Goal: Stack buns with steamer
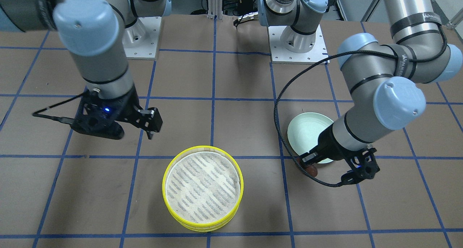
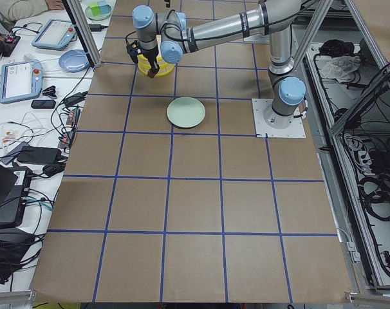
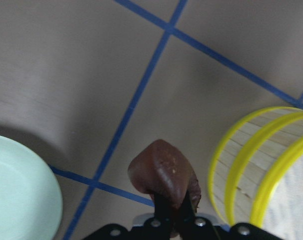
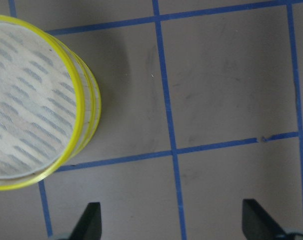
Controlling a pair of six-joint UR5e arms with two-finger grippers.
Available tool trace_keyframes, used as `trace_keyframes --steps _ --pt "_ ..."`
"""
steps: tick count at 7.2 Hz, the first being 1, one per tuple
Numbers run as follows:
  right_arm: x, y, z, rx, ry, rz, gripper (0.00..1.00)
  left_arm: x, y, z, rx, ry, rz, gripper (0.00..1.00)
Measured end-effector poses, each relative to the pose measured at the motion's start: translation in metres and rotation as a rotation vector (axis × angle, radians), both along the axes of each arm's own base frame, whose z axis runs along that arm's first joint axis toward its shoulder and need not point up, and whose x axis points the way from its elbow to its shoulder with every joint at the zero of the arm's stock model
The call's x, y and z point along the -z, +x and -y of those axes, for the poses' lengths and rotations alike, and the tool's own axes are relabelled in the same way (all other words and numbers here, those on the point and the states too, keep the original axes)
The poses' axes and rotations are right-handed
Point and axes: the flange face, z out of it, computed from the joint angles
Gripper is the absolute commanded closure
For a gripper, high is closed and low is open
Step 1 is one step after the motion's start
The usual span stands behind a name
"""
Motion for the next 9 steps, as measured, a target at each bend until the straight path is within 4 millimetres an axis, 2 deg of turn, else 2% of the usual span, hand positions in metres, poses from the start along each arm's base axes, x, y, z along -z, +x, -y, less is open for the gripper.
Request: trace_keyframes --steps 1,2,3,4,5,6,7,9 --pt "-0.022 -0.024 -0.012 -0.068 -0.003 -0.01 0.0 -0.009 -0.034 0.0 -0.033 -0.046 -0.078 1.0" --pt "-0.044 -0.037 -0.026 -0.121 -0.025 -0.019 0.0 -0.008 -0.062 -0.002 -0.045 -0.062 -0.137 1.0" --pt "-0.062 -0.04 -0.041 -0.145 -0.038 -0.019 0.0 0.001 -0.083 -0.007 -0.038 -0.052 -0.172 1.0" --pt "-0.068 -0.04 -0.05 -0.154 -0.029 -0.008 0.0 0.014 -0.098 -0.011 -0.026 -0.033 -0.192 0.89" --pt "-0.069 -0.036 -0.054 -0.161 -0.023 0.018 0.0 0.027 -0.106 -0.012 -0.018 -0.014 -0.206 0.35" --pt "-0.068 -0.03 -0.055 -0.168 -0.021 0.052 0.0 0.037 -0.112 -0.012 -0.018 0.005 -0.213 0.09" --pt "-0.067 -0.024 -0.055 -0.163 -0.019 0.073 0.0 0.043 -0.115 -0.012 -0.035 0.021 -0.217 0.04" --pt "-0.062 -0.003 -0.051 -0.133 -0.016 0.089 0.0 0.042 -0.116 -0.012 -0.062 0.03 -0.22 0.02"
